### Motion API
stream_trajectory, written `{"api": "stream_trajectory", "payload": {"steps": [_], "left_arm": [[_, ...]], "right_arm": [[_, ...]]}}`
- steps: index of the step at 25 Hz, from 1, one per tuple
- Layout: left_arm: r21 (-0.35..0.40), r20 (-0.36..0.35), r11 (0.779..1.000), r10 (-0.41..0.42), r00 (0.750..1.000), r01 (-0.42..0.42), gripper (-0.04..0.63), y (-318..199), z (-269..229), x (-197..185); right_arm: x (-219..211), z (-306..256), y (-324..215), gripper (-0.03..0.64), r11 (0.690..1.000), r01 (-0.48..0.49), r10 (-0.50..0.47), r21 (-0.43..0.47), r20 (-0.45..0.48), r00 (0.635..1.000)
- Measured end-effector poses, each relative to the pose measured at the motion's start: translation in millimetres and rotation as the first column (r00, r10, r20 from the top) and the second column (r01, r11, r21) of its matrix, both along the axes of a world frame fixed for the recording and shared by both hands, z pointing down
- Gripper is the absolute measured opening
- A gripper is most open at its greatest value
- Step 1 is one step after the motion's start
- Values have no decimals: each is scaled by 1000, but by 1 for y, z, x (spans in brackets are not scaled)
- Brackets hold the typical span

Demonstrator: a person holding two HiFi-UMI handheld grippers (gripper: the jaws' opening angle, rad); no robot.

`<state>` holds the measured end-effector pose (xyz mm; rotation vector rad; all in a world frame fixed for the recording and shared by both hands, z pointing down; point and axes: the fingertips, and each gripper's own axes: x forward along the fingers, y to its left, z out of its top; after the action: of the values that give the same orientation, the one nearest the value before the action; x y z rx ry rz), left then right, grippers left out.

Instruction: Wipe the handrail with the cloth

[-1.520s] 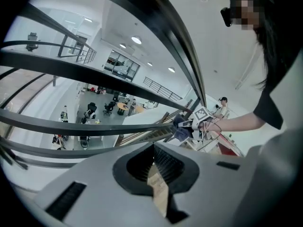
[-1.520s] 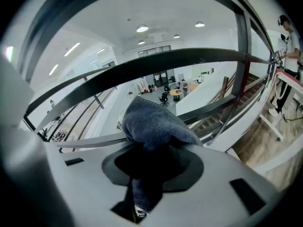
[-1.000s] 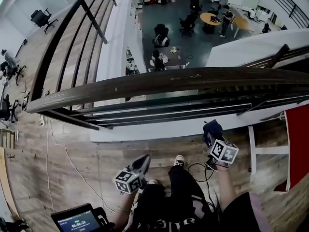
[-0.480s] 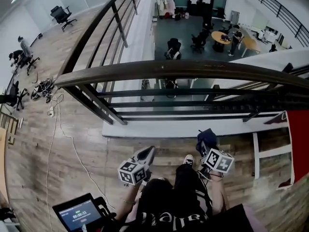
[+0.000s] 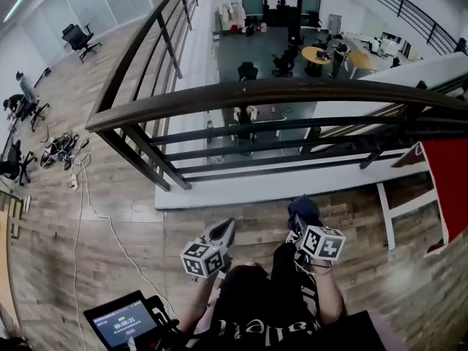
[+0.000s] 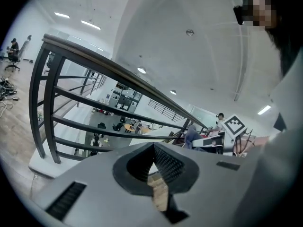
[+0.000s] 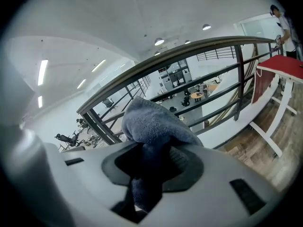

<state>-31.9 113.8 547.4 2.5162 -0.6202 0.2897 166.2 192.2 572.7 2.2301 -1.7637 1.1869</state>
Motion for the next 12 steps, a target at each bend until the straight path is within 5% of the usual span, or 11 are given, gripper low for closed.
{"api": "stream_trajectory", "payload": {"steps": [12], "left_arm": [[1, -11, 999, -32, 999, 32, 2, 37, -7, -13]], "right_arm": [[-22, -16, 31, 109, 997, 75, -75, -4, -27, 997]]}}
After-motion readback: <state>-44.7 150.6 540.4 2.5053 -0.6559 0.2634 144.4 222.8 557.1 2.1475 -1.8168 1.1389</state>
